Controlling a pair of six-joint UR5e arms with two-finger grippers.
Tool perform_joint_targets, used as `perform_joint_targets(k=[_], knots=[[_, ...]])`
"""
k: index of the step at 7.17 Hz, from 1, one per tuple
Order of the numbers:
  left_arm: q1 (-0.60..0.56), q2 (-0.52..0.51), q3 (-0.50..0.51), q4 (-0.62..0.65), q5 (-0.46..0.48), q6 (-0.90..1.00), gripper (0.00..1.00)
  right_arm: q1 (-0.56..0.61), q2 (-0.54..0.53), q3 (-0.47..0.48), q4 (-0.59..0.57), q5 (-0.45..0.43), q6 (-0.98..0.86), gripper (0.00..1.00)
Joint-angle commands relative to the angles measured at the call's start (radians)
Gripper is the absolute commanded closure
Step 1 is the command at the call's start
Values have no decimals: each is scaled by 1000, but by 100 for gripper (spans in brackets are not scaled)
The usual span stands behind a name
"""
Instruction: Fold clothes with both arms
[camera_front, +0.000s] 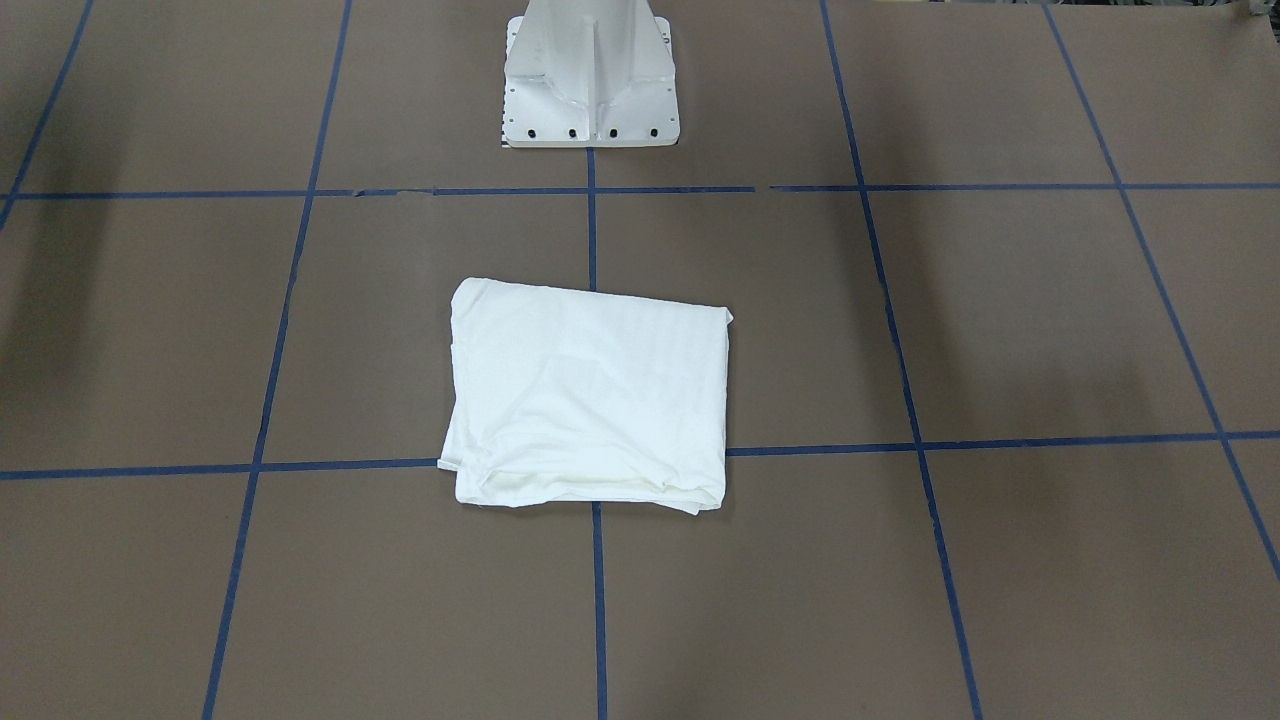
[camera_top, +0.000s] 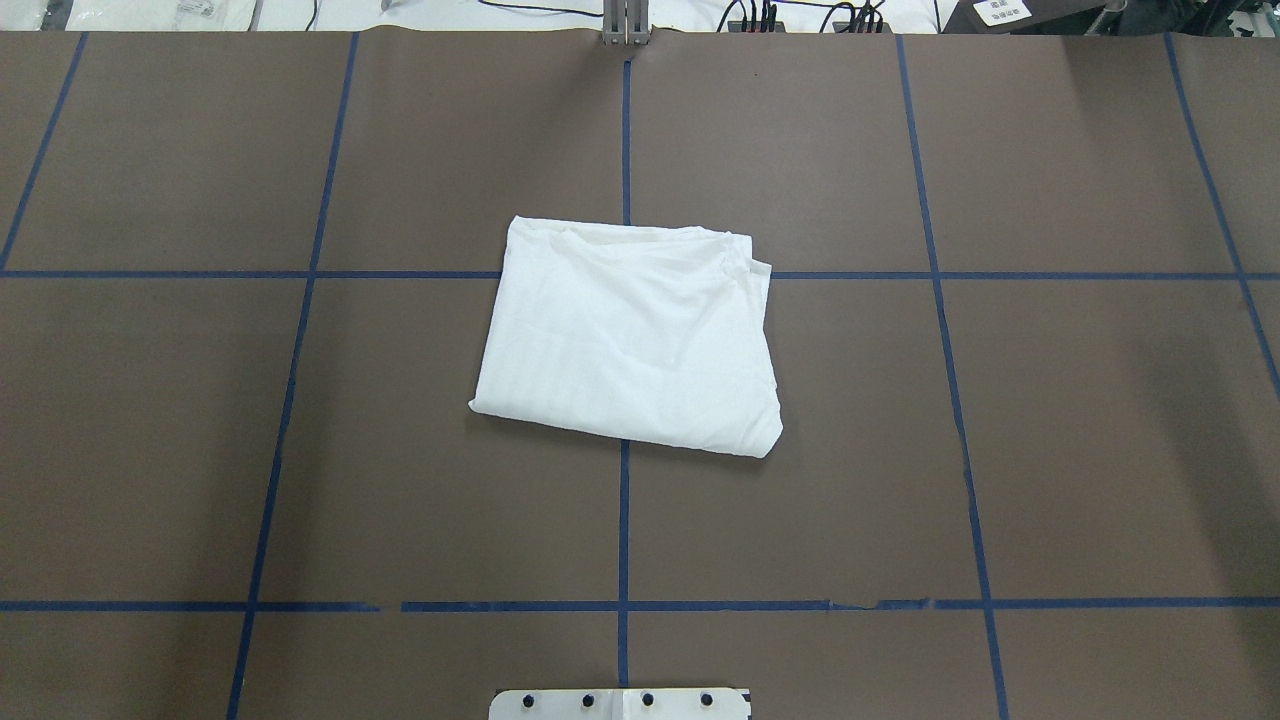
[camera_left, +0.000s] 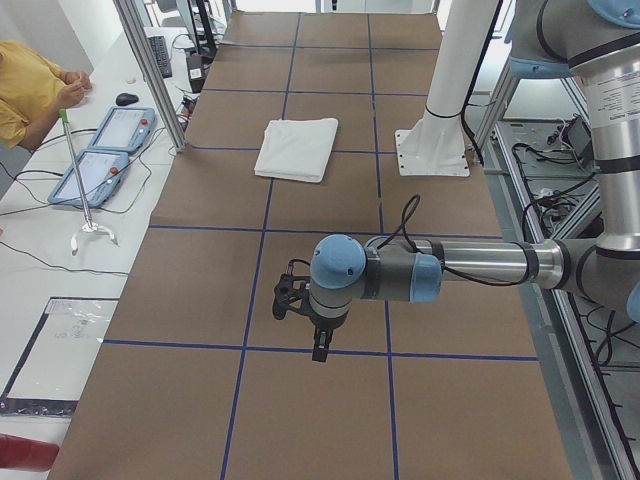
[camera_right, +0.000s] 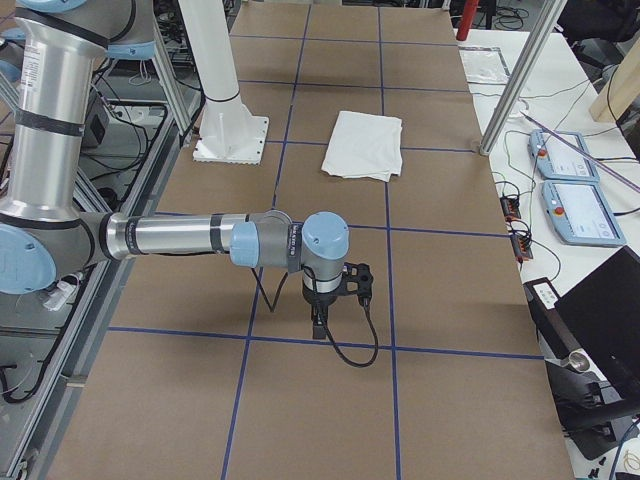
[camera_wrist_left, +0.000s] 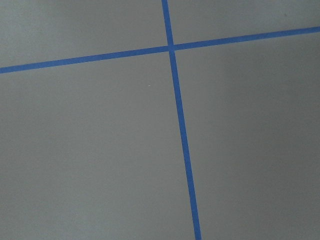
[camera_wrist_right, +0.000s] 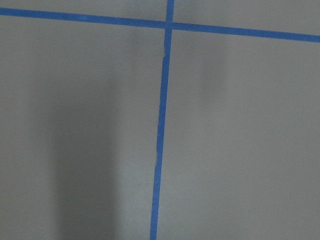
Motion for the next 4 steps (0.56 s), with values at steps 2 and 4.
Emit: perform_joint_targets(k=[2,4], knots=[[-1,-1,-4,0,0,0,0,2,-2,0,0,-2,1,0],[-1,-1,-7,0,0,0,0,2,-2,-2,0,-2,0,0]])
